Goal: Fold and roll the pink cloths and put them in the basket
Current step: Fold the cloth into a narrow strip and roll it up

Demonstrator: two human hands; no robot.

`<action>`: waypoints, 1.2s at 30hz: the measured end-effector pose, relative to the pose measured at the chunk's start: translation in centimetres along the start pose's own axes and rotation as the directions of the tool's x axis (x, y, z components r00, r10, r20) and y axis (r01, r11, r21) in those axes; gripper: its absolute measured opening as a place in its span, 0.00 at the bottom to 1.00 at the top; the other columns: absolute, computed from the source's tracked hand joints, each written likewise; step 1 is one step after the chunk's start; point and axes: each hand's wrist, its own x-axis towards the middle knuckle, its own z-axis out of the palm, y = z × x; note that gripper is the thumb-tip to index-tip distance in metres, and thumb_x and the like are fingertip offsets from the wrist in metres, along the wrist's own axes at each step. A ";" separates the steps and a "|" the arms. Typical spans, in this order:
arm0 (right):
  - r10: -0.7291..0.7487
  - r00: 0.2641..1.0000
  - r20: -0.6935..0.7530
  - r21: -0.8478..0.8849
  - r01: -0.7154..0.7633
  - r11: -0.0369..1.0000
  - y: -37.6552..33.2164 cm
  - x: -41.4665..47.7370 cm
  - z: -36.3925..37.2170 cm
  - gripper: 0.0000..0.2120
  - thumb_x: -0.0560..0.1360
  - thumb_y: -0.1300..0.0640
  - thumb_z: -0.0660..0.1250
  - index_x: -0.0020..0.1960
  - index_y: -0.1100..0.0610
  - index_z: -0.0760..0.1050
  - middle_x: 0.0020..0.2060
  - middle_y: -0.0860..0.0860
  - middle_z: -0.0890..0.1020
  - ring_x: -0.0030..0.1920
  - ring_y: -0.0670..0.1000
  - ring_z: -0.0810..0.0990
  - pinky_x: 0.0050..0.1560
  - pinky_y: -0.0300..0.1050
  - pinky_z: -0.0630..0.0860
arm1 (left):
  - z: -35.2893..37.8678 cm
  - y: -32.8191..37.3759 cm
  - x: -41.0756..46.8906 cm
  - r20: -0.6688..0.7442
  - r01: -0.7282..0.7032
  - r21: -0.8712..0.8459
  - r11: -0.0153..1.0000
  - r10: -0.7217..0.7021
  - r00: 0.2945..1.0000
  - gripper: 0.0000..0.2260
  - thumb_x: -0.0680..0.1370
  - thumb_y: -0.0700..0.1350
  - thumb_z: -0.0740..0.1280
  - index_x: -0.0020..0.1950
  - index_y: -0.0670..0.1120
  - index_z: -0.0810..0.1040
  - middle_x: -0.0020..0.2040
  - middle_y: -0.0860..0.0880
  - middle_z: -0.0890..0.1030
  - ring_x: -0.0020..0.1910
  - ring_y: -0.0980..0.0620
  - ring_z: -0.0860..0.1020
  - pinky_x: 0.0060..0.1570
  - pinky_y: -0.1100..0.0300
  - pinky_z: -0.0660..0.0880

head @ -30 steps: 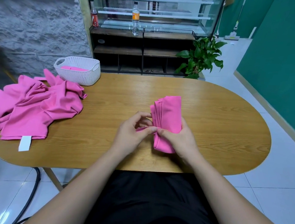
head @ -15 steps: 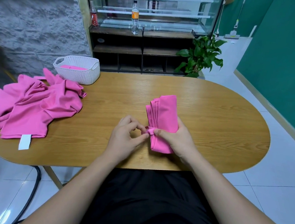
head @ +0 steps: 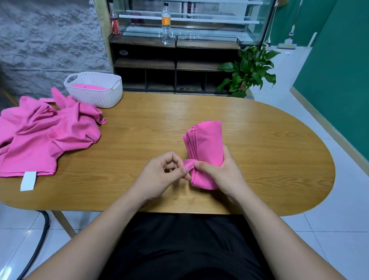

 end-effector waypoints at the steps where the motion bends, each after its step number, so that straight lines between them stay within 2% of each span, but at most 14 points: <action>1: 0.002 1.000 0.008 0.020 -0.002 1.000 0.1 0.1 -0.1 0.29 0.68 0.47 0.85 0.62 0.41 0.73 0.54 0.47 0.84 0.54 0.49 0.84 0.54 0.47 0.80 | 0.1 0.4 0.0 0.003 0.012 -0.033 0.999 -0.012 1.000 0.07 0.82 0.41 0.71 0.48 0.41 0.76 0.40 0.41 0.87 0.40 0.47 0.83 0.44 0.61 0.77; 3: 0.005 1.000 0.030 0.072 -0.007 0.997 0.1 0.2 -0.2 0.29 0.68 0.50 0.85 0.63 0.43 0.73 0.56 0.48 0.85 0.55 0.50 0.84 0.57 0.49 0.81 | 0.2 1.0 -0.1 0.009 0.067 -0.064 0.996 -0.066 0.998 0.05 0.84 0.38 0.67 0.50 0.37 0.76 0.38 0.38 0.85 0.34 0.47 0.81 0.35 0.65 0.74; 5: 0.018 0.999 0.038 0.141 -0.023 0.990 0.4 0.5 -0.5 0.31 0.69 0.52 0.85 0.65 0.46 0.73 0.57 0.50 0.85 0.58 0.52 0.85 0.61 0.52 0.82 | 0.1 1.1 0.0 0.019 0.134 -0.014 0.991 -0.134 0.991 0.08 0.86 0.40 0.63 0.51 0.38 0.78 0.40 0.38 0.86 0.35 0.44 0.83 0.28 0.62 0.69; 9: 0.019 0.999 0.043 0.185 -0.027 0.982 0.4 0.8 -0.9 0.32 0.69 0.48 0.84 0.68 0.48 0.73 0.59 0.52 0.85 0.60 0.55 0.85 0.65 0.58 0.81 | 0.1 0.6 0.1 0.056 0.246 0.081 0.966 -0.251 0.966 0.12 0.87 0.42 0.59 0.53 0.39 0.80 0.46 0.43 0.88 0.45 0.44 0.88 0.24 0.61 0.66; 13: 0.009 0.999 0.045 0.140 -0.015 0.990 0.5 0.4 -0.2 0.32 0.69 0.44 0.83 0.67 0.46 0.72 0.58 0.49 0.85 0.59 0.51 0.85 0.64 0.58 0.81 | 0.3 0.4 0.0 0.013 0.314 0.144 0.939 -0.319 0.948 0.09 0.86 0.40 0.64 0.54 0.40 0.84 0.45 0.44 0.89 0.46 0.47 0.88 0.20 0.64 0.68; 18: -0.035 0.999 -0.019 0.049 0.036 0.998 0.5 -0.1 1.4 0.29 0.68 0.40 0.83 0.62 0.41 0.71 0.53 0.45 0.85 0.54 0.47 0.85 0.60 0.58 0.81 | 0.3 -0.4 0.3 -0.047 0.361 0.156 0.919 -0.359 0.932 0.06 0.80 0.40 0.73 0.56 0.46 0.85 0.43 0.45 0.89 0.45 0.43 0.88 0.23 0.61 0.74; 23: -0.048 0.990 -0.129 0.058 0.056 0.997 0.6 -0.5 2.1 0.31 0.66 0.35 0.81 0.61 0.42 0.70 0.54 0.46 0.85 0.53 0.48 0.85 0.59 0.60 0.81 | 0.5 0.5 0.3 -0.094 0.287 0.211 0.934 -0.273 0.958 0.19 0.74 0.40 0.79 0.63 0.51 0.82 0.50 0.54 0.88 0.45 0.44 0.88 0.29 0.55 0.81; 25: -0.056 0.987 -0.150 0.028 0.061 0.998 0.5 -0.6 2.5 0.31 0.66 0.32 0.80 0.61 0.40 0.69 0.54 0.44 0.84 0.53 0.47 0.84 0.57 0.61 0.81 | 0.9 1.0 0.1 -0.114 0.256 0.260 0.931 -0.233 0.966 0.22 0.73 0.43 0.80 0.65 0.52 0.80 0.53 0.55 0.87 0.40 0.47 0.87 0.30 0.52 0.82; 27: -0.074 0.983 -0.168 -0.007 0.074 0.997 0.4 -0.8 2.8 0.30 0.67 0.33 0.79 0.60 0.41 0.70 0.52 0.43 0.84 0.51 0.47 0.84 0.55 0.60 0.82 | 1.2 1.3 -0.1 -0.137 0.216 0.347 0.912 -0.179 0.974 0.26 0.72 0.47 0.80 0.68 0.51 0.78 0.59 0.57 0.85 0.31 0.49 0.85 0.29 0.55 0.80; 28: -0.083 0.980 -0.179 -0.022 0.080 0.997 0.4 -0.9 2.9 0.29 0.68 0.34 0.79 0.60 0.42 0.70 0.50 0.43 0.84 0.50 0.46 0.84 0.53 0.59 0.82 | 1.3 1.4 -0.2 -0.148 0.198 0.385 0.902 -0.152 0.977 0.28 0.72 0.48 0.81 0.70 0.51 0.77 0.62 0.57 0.84 0.32 0.49 0.85 0.29 0.58 0.79; 30: -0.102 0.974 -0.203 -0.052 0.093 0.994 0.3 -1.1 3.0 0.27 0.70 0.37 0.79 0.60 0.44 0.70 0.49 0.43 0.84 0.48 0.45 0.83 0.51 0.57 0.82 | 1.0 1.5 -0.2 -0.153 0.174 0.461 0.870 -0.115 0.981 0.34 0.70 0.52 0.81 0.74 0.51 0.75 0.66 0.56 0.82 0.48 0.51 0.87 0.36 0.62 0.80; 32: -0.116 0.967 -0.226 -0.081 0.100 0.992 0.1 -1.2 2.8 0.26 0.71 0.39 0.79 0.60 0.45 0.70 0.48 0.43 0.83 0.46 0.43 0.82 0.49 0.54 0.81 | 0.7 1.4 -0.2 -0.124 0.162 0.547 0.821 -0.112 0.986 0.41 0.68 0.55 0.82 0.79 0.52 0.71 0.69 0.55 0.82 0.63 0.56 0.82 0.50 0.65 0.79; 34: -0.131 0.963 -0.234 -0.116 0.106 0.988 0.0 -1.3 2.8 0.26 0.72 0.40 0.80 0.61 0.45 0.69 0.48 0.42 0.83 0.45 0.40 0.81 0.45 0.47 0.79 | 0.8 1.6 -0.2 -0.094 0.175 0.561 0.809 -0.148 0.985 0.46 0.65 0.56 0.83 0.80 0.53 0.69 0.70 0.55 0.81 0.64 0.56 0.81 0.52 0.60 0.79; 36: -0.154 0.959 -0.236 -0.143 0.123 0.982 -0.2 -1.5 3.1 0.27 0.71 0.42 0.81 0.61 0.44 0.69 0.48 0.42 0.83 0.46 0.40 0.81 0.42 0.44 0.77 | 1.2 1.7 -0.3 -0.065 0.182 0.536 0.824 -0.174 0.983 0.46 0.64 0.56 0.83 0.79 0.52 0.68 0.70 0.57 0.80 0.59 0.57 0.83 0.44 0.60 0.79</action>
